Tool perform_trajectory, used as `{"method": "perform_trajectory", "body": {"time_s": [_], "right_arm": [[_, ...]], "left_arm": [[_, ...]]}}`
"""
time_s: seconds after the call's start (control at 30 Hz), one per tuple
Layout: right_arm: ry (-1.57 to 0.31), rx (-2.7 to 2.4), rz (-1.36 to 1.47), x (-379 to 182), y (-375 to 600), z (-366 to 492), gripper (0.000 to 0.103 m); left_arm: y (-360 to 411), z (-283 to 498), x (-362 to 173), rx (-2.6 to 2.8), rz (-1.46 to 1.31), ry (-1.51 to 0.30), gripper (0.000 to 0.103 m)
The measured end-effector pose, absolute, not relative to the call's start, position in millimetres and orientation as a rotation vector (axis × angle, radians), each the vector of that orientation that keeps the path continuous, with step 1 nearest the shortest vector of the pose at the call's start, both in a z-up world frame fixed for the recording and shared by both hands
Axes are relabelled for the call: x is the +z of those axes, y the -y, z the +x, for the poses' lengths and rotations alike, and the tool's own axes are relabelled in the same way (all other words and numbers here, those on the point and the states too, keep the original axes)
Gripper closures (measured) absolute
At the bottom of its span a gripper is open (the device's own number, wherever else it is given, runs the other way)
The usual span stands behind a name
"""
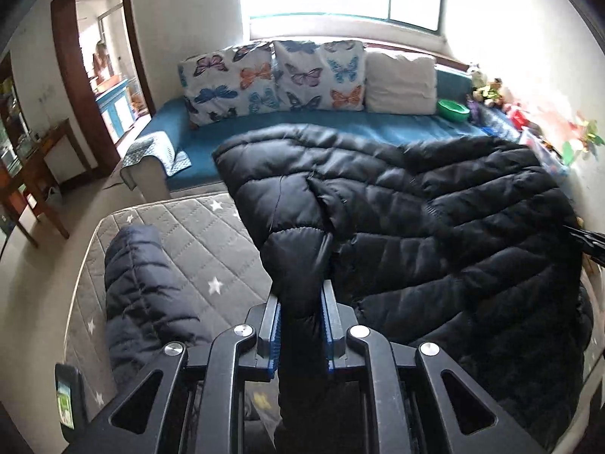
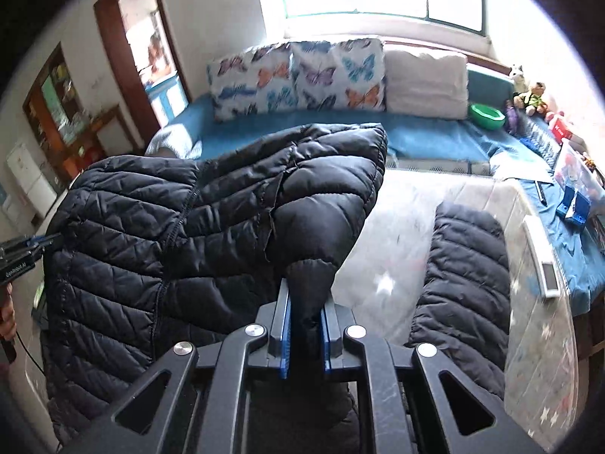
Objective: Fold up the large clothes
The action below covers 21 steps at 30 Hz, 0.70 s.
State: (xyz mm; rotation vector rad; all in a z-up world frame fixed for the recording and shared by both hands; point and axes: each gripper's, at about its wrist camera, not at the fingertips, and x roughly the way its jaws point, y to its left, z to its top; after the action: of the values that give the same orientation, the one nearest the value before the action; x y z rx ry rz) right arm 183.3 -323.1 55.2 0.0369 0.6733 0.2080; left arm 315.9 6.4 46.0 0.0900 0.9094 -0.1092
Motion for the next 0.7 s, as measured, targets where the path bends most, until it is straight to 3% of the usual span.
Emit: {"method": "perform_trajectory", "body": {"time_s": [0.1, 0.23, 0.33, 0.43, 0.5, 0.57, 0.7], "right_arm": [[-0.759, 0.176, 0.063, 32.4, 322.0, 214.1, 0.08], [-0.87, 0.129, -0.032, -6.5, 315.3, 227.7, 0.08], [-0.908, 0.12, -0.065, -15.6, 319.3, 222.9, 0.08], [-0.929, 0.087, -0.054, -17.2, 343.9, 209.0, 0.079], [-0.931, 0.079, -0.007, -15.5, 365.8, 194.2, 0.079], [-0.93, 0.078, 0.036, -17.7, 384.0, 177.6, 0.079], [-0.935, 0.054, 0.034, -24.2, 396.7, 141.6, 0.079]], "left_arm": [[-10.2, 340.8, 21.0, -0.081, 0.111, -0.981, 0.071], [-12.4, 338.6, -17.0, 0.002, 0.24, -1.025, 0.062], [-15.6, 323.0, -29.8, 0.02, 0.258, -1.038, 0.049], [-27.4, 288.0, -19.7, -0.041, 0.195, -1.02, 0.048], [-27.0, 267.3, -13.6, -0.087, 0.165, -1.005, 0.043], [-30.1, 237.5, -7.9, -0.142, 0.149, -0.985, 0.03], [-21.3, 171.4, -11.4, -0.238, 0.164, -0.964, 0.029]]}}
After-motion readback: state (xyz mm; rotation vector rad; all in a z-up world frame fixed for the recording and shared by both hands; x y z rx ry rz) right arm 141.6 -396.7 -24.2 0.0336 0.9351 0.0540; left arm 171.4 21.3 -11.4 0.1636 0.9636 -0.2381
